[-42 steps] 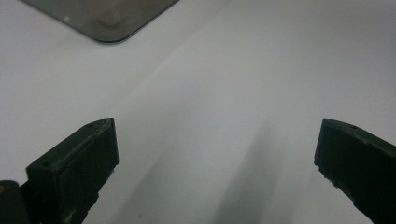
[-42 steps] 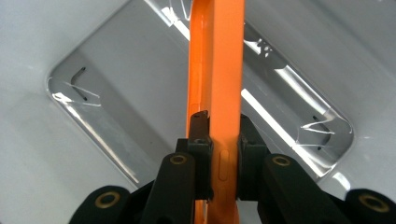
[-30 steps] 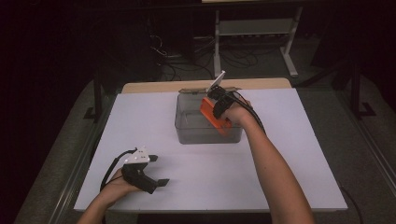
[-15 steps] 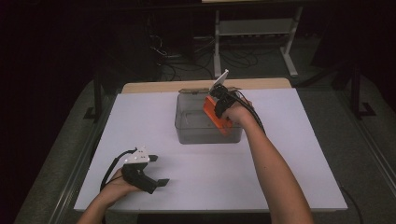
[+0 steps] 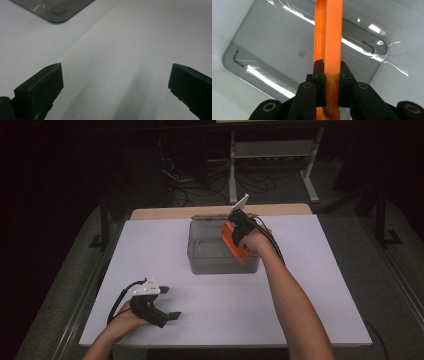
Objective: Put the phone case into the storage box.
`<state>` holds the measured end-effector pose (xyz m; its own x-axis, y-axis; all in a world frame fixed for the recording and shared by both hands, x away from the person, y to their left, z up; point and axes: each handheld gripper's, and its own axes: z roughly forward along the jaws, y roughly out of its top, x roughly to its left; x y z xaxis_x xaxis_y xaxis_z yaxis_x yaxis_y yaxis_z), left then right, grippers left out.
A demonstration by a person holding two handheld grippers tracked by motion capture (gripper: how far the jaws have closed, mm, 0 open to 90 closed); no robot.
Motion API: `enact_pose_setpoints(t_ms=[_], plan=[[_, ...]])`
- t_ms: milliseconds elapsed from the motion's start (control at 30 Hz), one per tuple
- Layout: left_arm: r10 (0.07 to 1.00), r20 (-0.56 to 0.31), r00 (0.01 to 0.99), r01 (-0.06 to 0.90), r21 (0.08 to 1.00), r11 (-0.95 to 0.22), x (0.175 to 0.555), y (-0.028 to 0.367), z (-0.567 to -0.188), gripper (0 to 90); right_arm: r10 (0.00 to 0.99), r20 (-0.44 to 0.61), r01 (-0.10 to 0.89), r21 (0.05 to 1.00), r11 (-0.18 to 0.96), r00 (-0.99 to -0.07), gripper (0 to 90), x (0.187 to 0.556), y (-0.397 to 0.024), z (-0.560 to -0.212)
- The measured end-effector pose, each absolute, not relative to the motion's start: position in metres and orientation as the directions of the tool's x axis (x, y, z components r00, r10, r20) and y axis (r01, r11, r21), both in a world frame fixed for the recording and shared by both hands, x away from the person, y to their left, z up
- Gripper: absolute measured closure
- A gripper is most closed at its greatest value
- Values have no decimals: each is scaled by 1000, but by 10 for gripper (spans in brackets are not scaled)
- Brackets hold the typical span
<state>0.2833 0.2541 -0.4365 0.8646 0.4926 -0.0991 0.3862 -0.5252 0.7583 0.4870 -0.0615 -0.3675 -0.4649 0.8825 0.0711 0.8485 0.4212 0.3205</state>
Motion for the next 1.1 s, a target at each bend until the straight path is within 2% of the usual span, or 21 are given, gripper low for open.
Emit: enact_pose_setpoints(t_ms=[1100], plan=[[491, -99, 866, 384, 759, -525, 281, 253, -436, 0, 948, 101, 917, 301, 260, -302, 786, 483, -80, -370]])
